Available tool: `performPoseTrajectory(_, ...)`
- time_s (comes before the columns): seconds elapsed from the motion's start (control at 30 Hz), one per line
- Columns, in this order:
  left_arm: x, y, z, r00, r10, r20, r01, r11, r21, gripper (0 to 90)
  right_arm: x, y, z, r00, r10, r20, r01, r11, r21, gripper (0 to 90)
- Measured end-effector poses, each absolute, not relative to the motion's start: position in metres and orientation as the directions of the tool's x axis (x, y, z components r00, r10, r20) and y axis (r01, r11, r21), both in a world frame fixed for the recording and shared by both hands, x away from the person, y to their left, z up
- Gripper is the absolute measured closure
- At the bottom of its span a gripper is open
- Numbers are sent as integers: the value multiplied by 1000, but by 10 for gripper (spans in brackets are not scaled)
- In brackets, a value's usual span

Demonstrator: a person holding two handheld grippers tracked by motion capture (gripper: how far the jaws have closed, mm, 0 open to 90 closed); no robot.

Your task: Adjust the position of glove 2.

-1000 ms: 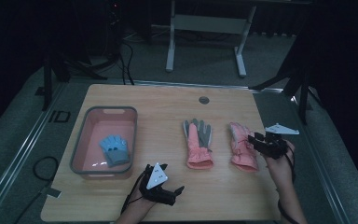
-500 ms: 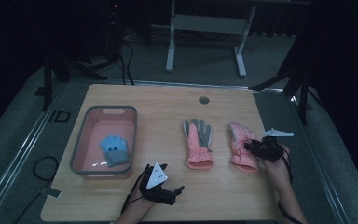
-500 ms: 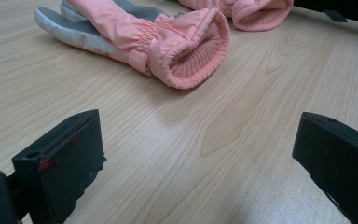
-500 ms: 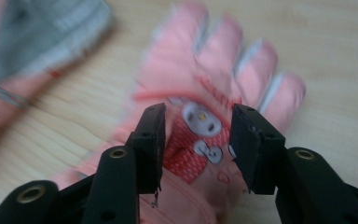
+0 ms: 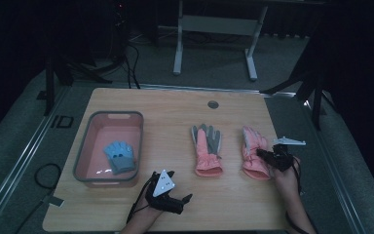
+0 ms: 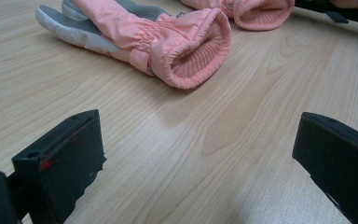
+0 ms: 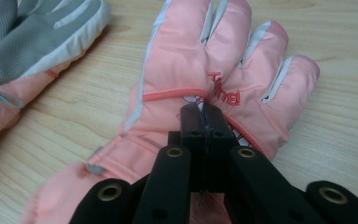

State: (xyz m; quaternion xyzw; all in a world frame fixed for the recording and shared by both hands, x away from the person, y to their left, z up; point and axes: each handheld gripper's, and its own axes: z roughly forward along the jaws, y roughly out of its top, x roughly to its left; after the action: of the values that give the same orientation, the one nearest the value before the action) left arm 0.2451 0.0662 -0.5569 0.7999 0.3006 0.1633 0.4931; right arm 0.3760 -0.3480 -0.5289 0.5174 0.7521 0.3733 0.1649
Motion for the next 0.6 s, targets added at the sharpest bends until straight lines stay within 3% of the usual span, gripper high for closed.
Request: performPoseTrajectory(0.6, 244, 66, -557, 766, 642, -24, 312, -339, 888, 22, 365, -320, -423, -373, 926, 54, 569, 182, 802, 893)
